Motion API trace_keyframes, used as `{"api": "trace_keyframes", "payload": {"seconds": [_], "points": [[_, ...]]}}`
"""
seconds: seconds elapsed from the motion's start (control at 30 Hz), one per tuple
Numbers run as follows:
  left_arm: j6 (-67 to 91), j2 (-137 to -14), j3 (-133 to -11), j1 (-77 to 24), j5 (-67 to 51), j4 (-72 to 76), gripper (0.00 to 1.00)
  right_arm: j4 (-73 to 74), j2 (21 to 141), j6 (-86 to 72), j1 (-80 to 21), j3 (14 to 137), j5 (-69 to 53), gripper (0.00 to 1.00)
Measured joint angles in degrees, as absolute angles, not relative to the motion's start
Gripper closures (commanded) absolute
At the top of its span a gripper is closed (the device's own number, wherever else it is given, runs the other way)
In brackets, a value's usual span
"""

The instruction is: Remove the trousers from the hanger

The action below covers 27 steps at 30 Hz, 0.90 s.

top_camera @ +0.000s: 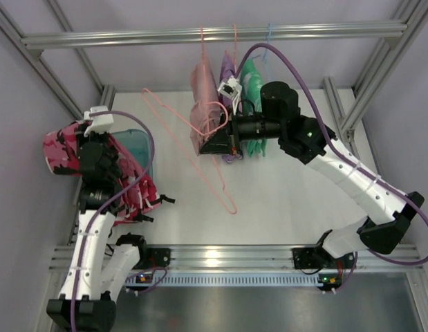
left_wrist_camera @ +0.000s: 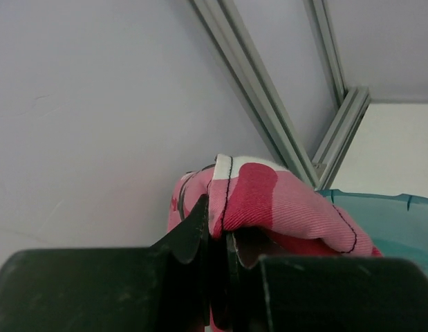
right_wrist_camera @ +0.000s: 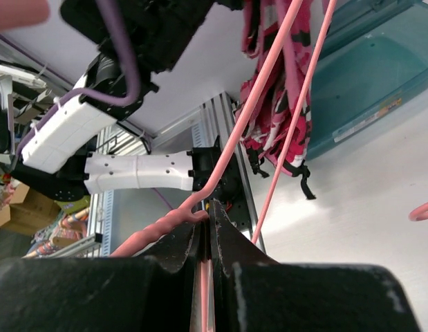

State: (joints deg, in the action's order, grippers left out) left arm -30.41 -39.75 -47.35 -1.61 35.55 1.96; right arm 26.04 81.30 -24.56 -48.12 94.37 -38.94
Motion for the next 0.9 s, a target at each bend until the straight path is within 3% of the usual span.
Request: {"api": "trace_keyframes", "payload": {"seconds": [0.37, 0.5, 0.73, 0.83, 0.9], "points": [[-33.9, -51.9, -47.1, -1.6, 39.0, 9.8, 1.00, 28.8, 80.6, -23.3, -44.7, 96.6, -39.1, 1.00], [-27.1, -48.4, -47.4, -1.6, 35.6, 0.0, 1.00, 28.8, 79.2, -23.4, -43.4, 96.6, -39.2, 1.00], [-20.3, -32.6, -41.4, -1.5, 19.8, -19.3, 1.00, 29.0, 75.5, -23.0, -42.9, 94.8, -39.9, 1.00], [-19.2, -32.4, -38.5, -1.5, 16.3, -23.8, 1.00, 29.3, 74.5, -22.9, -42.9, 94.1, -40.0, 1.00], [-19.2, -33.7, -35.2, -1.5, 14.7, -25.6, 0.94, 29.4, 73.7, -22.7, -42.9, 93.3, -40.0, 1.00]]}}
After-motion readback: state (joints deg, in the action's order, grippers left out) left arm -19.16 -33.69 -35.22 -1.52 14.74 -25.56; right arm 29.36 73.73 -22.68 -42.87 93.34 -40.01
